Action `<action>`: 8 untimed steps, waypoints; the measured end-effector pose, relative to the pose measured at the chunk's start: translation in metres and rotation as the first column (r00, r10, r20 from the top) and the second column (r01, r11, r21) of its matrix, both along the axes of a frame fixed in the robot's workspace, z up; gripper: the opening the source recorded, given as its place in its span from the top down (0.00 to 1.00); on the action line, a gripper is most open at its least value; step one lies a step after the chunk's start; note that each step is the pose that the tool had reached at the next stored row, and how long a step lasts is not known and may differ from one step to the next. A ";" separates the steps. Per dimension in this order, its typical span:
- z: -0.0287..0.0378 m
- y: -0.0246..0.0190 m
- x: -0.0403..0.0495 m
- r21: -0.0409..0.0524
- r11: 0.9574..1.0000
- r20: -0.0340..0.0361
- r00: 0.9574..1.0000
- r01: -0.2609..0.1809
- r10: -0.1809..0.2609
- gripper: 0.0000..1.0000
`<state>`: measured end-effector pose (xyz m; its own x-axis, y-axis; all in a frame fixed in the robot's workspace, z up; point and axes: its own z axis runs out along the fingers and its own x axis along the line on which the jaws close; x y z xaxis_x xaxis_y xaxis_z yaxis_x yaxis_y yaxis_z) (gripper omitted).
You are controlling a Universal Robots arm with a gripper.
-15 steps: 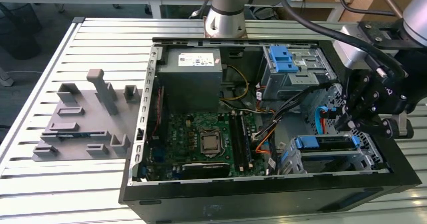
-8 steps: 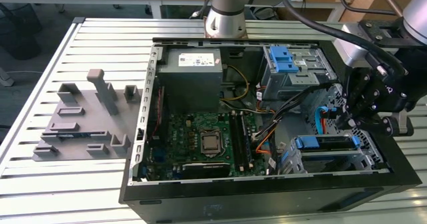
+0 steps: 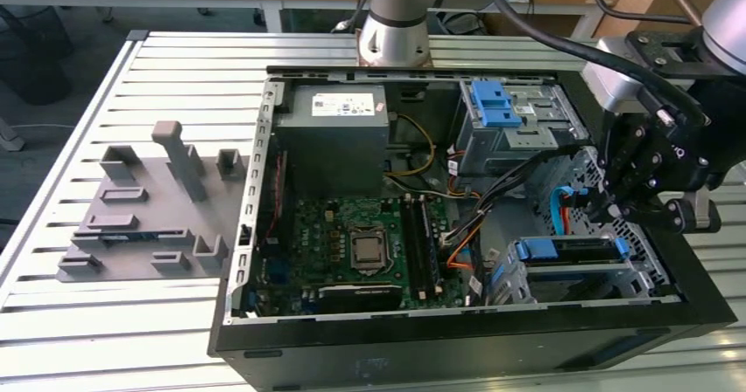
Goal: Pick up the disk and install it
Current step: 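Insert the first disk wire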
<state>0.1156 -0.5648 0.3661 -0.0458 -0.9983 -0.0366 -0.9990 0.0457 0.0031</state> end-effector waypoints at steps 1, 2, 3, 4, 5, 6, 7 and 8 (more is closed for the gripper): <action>0.0000 0.0001 0.0001 0.000 1.000 0.000 1.000 0.000 0.000 0.89; 0.0000 0.0003 0.0001 0.000 1.000 0.000 1.000 0.000 0.000 0.89; 0.0000 0.0006 0.0004 0.000 1.000 0.000 1.000 0.000 0.000 0.89; 0.0000 0.0007 0.0004 0.000 1.000 0.000 1.000 0.000 0.000 0.89; 0.0000 0.0008 0.0005 0.000 1.000 0.000 1.000 0.000 0.000 0.89; 0.0000 0.0010 0.0006 0.000 1.000 0.000 1.000 0.000 0.000 0.89; 0.0000 0.0012 0.0008 0.000 1.000 0.000 1.000 0.000 0.000 0.89; 0.0000 0.0015 0.0010 0.000 1.000 0.000 1.000 0.000 0.000 0.89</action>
<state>0.1165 -0.5633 0.3661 -0.0458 -0.9983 -0.0367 -0.9989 0.0457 0.0031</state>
